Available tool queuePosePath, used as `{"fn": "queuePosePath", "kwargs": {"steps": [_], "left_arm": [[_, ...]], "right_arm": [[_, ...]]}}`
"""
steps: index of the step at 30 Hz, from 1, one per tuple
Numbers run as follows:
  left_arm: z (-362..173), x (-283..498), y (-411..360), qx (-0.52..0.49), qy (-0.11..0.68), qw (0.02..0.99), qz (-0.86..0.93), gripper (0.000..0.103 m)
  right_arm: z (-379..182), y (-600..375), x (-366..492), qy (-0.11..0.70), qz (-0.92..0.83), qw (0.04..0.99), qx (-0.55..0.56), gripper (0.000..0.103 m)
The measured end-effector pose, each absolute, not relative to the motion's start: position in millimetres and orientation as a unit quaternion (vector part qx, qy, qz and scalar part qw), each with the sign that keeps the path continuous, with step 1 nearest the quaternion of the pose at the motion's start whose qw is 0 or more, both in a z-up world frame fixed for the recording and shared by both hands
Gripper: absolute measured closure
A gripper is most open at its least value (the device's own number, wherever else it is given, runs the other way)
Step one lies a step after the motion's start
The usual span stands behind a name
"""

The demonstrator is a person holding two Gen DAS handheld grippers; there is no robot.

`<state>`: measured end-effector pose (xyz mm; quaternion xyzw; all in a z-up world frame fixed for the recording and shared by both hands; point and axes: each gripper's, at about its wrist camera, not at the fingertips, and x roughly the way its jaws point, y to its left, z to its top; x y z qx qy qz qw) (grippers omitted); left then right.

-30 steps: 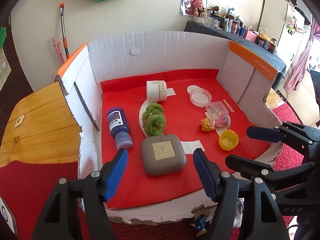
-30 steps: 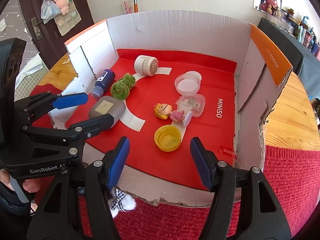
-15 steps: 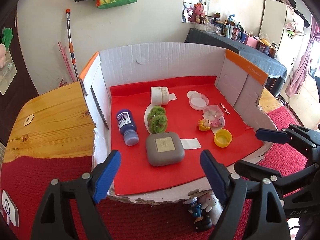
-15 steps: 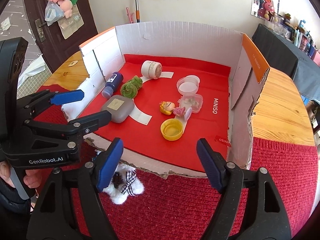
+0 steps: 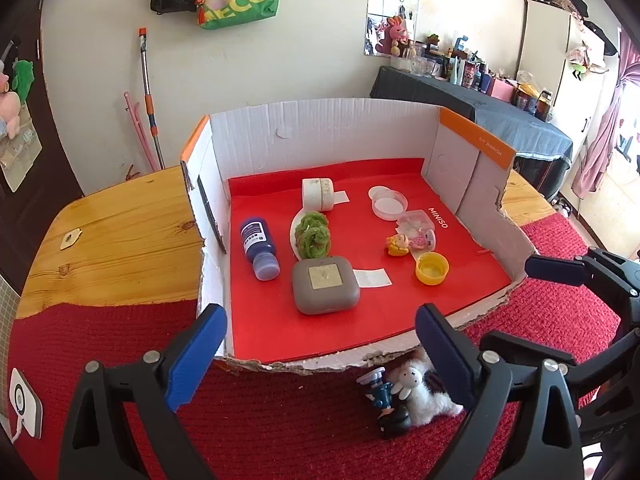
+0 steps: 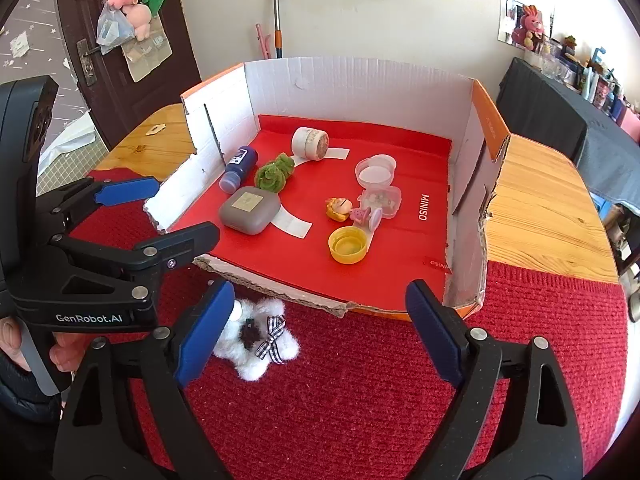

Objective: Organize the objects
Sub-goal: 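Withdraw both open grippers from the box toward the blue figure and white plush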

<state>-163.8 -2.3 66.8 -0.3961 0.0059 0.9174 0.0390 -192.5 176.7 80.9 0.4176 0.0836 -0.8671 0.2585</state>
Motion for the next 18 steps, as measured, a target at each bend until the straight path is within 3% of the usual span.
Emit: {"fn": "queuePosePath", "kwargs": {"steps": [3, 18], "left_arm": [[69, -158, -1, -0.392, 0.007, 0.039, 0.919, 0.005], [72, -131, 2, -0.388, 0.006, 0.03, 0.921, 0.0]], "right_arm": [[83, 178, -187, 0.084, -0.869, 0.259, 0.414, 0.01], [87, 184, -156, 0.091, -0.873, 0.257, 0.405, 0.009]]}}
